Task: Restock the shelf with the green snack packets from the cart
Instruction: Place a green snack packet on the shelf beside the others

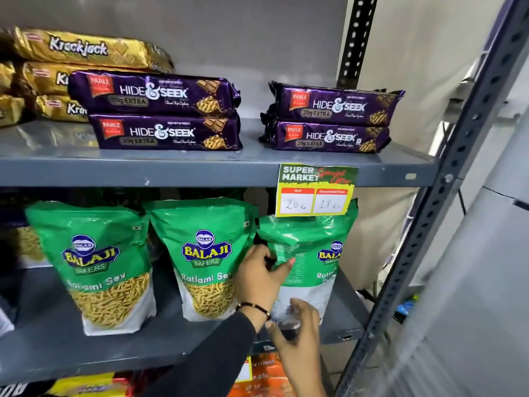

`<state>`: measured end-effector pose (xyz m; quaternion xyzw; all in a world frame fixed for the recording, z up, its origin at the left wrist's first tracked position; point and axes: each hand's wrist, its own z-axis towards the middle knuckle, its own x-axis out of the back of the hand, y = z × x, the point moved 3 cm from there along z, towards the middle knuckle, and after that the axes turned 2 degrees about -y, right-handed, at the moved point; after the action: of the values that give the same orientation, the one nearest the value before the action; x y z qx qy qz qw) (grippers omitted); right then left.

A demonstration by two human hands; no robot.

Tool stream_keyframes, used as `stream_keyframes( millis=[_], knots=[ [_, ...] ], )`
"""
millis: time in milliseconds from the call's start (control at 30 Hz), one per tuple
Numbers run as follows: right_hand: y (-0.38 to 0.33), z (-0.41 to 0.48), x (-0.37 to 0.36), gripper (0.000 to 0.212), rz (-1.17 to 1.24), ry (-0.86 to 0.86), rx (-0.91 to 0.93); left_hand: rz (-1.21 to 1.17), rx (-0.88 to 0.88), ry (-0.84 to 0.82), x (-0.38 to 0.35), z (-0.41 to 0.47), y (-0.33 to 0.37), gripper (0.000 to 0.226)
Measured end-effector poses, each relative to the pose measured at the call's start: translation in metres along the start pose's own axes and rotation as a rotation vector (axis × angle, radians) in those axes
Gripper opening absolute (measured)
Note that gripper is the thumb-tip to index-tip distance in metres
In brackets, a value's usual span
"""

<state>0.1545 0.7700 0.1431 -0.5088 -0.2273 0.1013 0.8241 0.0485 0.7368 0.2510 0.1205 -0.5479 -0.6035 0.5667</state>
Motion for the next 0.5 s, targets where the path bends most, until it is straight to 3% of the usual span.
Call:
stream_keyframes(
  millis=[167,233,333,400,500],
  knots=[
    [0.0,0.012,0.011,0.065,0.03,0.049,-0.068,0.07,-0.211,0.023,-0.018,-0.03,0.01,0.031],
    [0.002,0.022,0.019,0.069,-0.023,0.058,-0.079,-0.003,-0.317,-0.085,-0.029,-0.037,0.015,0.026],
    [0.001,0.043,0.029,0.05,0.02,0.075,-0.11,-0.049,-0.433,-0.248,-0.042,-0.042,0.024,0.018],
    [0.01,0.056,0.037,0.032,0.148,0.041,-0.174,-0.138,-0.418,-0.328,-0.046,-0.039,0.027,0.016],
    [0.038,0.077,0.055,0.054,0.353,-0.089,-0.266,-0.364,-0.262,-0.316,-0.043,-0.024,0.024,0.03]
  ],
)
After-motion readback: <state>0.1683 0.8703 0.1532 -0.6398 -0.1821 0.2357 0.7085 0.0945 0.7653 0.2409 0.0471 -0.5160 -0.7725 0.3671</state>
